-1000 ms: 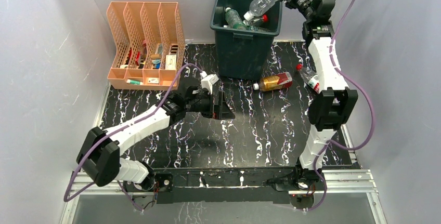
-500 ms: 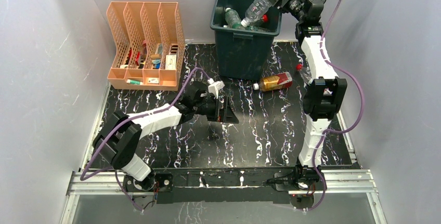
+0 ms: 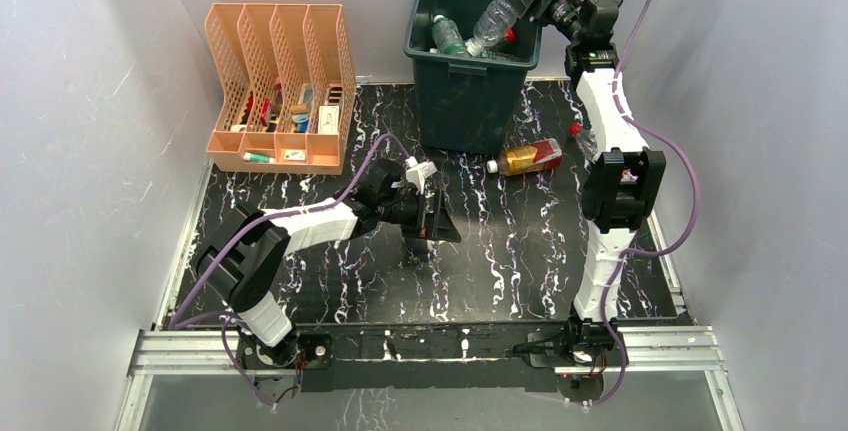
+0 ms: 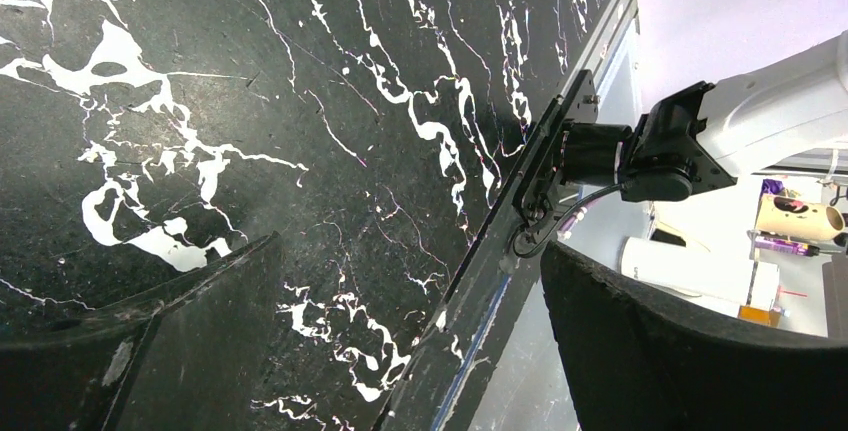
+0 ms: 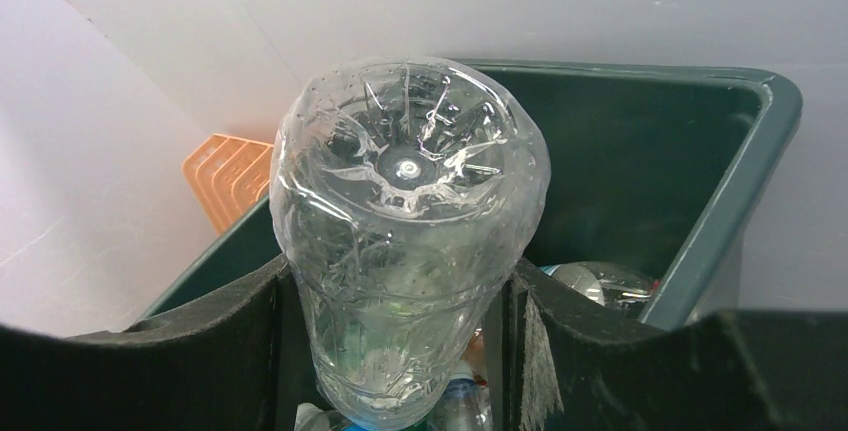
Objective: Put the plastic bottles in the bin
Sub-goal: Place the plastic bottle in the trash bin.
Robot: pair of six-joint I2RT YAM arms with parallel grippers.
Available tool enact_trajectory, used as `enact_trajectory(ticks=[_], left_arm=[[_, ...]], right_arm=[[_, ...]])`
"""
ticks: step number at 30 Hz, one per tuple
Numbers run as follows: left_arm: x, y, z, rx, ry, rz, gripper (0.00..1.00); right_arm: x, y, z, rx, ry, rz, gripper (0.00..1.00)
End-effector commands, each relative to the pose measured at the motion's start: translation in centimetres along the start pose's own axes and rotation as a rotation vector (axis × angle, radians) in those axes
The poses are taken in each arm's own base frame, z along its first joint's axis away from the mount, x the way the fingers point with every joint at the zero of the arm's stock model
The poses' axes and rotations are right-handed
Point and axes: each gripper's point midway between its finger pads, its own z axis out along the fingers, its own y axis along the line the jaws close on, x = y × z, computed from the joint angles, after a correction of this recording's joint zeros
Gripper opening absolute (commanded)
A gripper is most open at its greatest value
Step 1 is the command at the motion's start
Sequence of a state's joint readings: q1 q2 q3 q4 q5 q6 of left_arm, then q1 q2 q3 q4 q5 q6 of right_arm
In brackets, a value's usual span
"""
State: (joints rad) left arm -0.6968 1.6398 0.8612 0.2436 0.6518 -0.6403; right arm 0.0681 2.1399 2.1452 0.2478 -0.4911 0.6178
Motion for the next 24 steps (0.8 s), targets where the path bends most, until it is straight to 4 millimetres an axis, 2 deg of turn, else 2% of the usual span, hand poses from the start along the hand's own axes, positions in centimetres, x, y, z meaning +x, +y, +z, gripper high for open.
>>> enact_trajectory(ticks=[1,6,13,16,18,21,24], left_arm=[[-1.5,-2.2,-0.1,0.068,-0.021,0.05,0.98],[-1.7,-2.4,-0.3,0.064,-0.023,0.057,0.98],[-1.9,-2.8,-0.5,0.069,-0.028,0.068,0.98],[-1.9,-2.8,-0.7,0.062,-0.033,0.075,0.98],[-1.9,-2.7,-0.7,0.055,-0.03,0.078,0.98],[-1.7,-2.5,-0.9,0.042,-0.024,0.083,0.98],[-1.8,-2.6,-1.2,0.032,-0.027,0.093,0.98]], right_arm=[[1.9,-0.7,-0.2,0.055,0.079,-0.004,0.62],[2.7,-1.2,-0.3,0.074,0.108,-0.006,0.63],[2.4,-0.7,-0.6,0.089,0.114,-0.032,0.66],[2.6,-0.2,-0.5,0.069,0.124,-0.036,0.76],[2.7,0.5,-0.2,0.057,0.132,-0.052,0.95],[2.3,2.2,0.1,0.04,0.13,-0.089,0.98],[0.6,3.7,-0.5,0.043,0.089,-0.104,0.98]])
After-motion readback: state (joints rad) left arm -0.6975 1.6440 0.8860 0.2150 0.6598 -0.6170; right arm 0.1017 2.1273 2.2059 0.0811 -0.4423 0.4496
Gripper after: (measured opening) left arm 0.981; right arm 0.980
